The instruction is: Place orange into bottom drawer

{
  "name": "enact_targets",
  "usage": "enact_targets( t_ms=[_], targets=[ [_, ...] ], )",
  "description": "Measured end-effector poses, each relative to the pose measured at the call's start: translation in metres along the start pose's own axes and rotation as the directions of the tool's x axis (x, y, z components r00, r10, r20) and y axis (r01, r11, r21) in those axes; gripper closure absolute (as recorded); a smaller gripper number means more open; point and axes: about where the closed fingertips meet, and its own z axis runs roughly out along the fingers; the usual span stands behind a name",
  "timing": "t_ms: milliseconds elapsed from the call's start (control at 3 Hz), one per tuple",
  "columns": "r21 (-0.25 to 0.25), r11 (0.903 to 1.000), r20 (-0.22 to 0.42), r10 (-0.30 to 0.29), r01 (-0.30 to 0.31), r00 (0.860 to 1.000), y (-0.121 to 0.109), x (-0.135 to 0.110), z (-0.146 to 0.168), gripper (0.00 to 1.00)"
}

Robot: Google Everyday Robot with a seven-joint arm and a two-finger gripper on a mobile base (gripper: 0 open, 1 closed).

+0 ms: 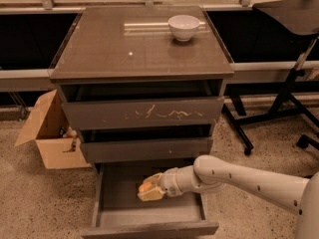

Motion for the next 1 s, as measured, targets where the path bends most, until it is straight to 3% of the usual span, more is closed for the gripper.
enact_targets(
  t_ms=[333, 667, 1000],
  targets=[
    [0.018, 0.9998, -0.015, 0.001, -0.001, 1.000, -0.004, 0.005, 0.004, 1.00],
    [0.063, 0.9980, -0.048, -0.003, 0.006, 0.999, -0.031, 0.036, 0.014, 1.00],
    [0.056, 0.9984, -0.044, 0.004, -0.001, 0.999, -0.054, 0.064, 0.023, 1.00]
  ],
)
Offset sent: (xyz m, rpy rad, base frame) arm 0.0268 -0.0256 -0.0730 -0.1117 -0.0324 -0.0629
